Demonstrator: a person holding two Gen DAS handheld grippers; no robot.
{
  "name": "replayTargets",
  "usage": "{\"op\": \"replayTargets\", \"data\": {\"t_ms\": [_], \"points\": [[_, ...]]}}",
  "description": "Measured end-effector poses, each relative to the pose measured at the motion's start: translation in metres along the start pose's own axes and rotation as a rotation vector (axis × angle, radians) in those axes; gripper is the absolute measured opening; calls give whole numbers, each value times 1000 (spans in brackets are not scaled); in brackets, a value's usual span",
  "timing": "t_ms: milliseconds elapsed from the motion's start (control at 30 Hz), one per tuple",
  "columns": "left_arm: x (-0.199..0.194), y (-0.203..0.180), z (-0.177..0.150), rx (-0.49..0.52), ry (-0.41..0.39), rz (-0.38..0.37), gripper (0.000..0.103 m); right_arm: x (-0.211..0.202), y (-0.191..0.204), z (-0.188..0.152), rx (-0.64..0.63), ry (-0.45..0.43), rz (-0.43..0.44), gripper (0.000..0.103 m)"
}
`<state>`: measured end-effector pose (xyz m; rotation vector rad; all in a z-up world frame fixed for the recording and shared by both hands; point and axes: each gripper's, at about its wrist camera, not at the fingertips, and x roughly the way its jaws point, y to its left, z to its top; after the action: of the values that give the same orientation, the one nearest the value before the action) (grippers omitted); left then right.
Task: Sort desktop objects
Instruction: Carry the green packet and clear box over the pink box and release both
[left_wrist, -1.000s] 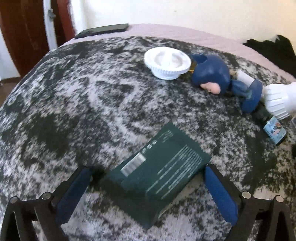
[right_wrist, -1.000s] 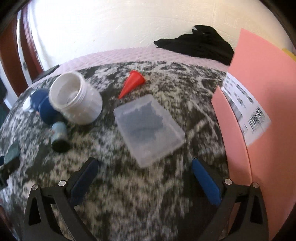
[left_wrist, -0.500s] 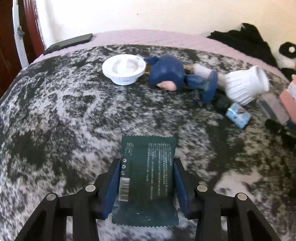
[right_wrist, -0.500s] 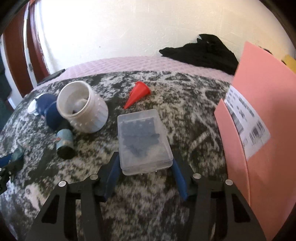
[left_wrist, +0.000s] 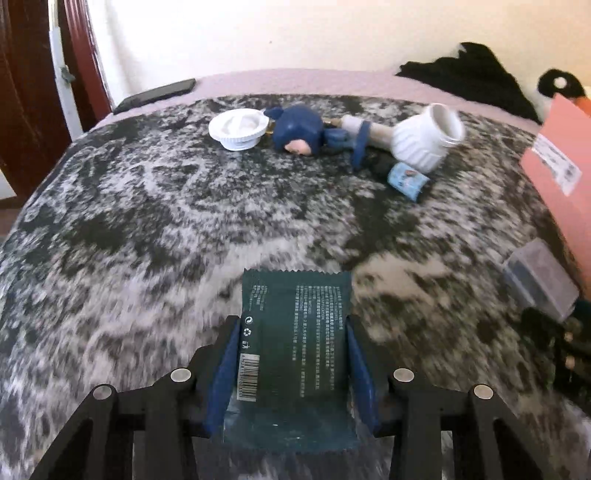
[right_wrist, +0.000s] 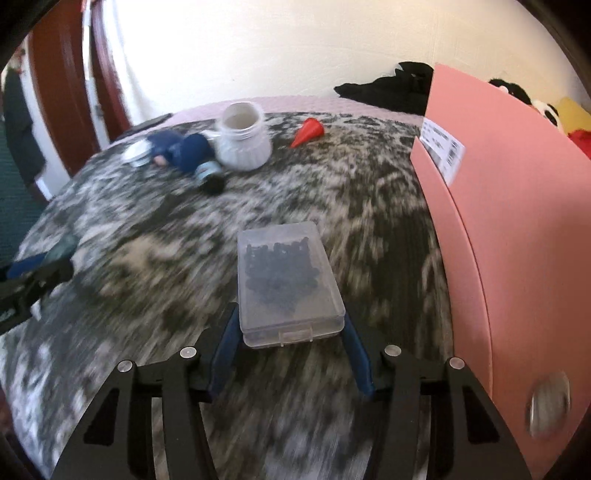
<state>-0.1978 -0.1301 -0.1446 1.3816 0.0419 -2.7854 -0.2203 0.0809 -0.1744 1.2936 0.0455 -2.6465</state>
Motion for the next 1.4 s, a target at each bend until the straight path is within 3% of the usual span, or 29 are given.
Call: {"op": "replayTargets", "data": {"t_ms": [167, 367, 600, 867, 1033, 1400], "points": [[-38, -5, -27, -11, -30, 23, 47, -46, 18, -41, -34, -11, 38, 57], [-83, -1, -58, -60, -60, 0, 47, -96, 36, -77, -76, -32, 100, 57], [-137, 0, -81, -85, -115, 9, 47, -147, 42, -92, -106, -84, 156, 57], [-175, -13, -96, -79, -146, 2, 47, -192, 19, -108, -78, -119, 168, 57], [-202, -53, -91, -2, -185, -57, 47, -226, -12, -114, -16, -184, 143, 57], [-244, -192, -55, 224, -285, -267, 47, -310, -97, -120, 111, -362, 9, 57]]}}
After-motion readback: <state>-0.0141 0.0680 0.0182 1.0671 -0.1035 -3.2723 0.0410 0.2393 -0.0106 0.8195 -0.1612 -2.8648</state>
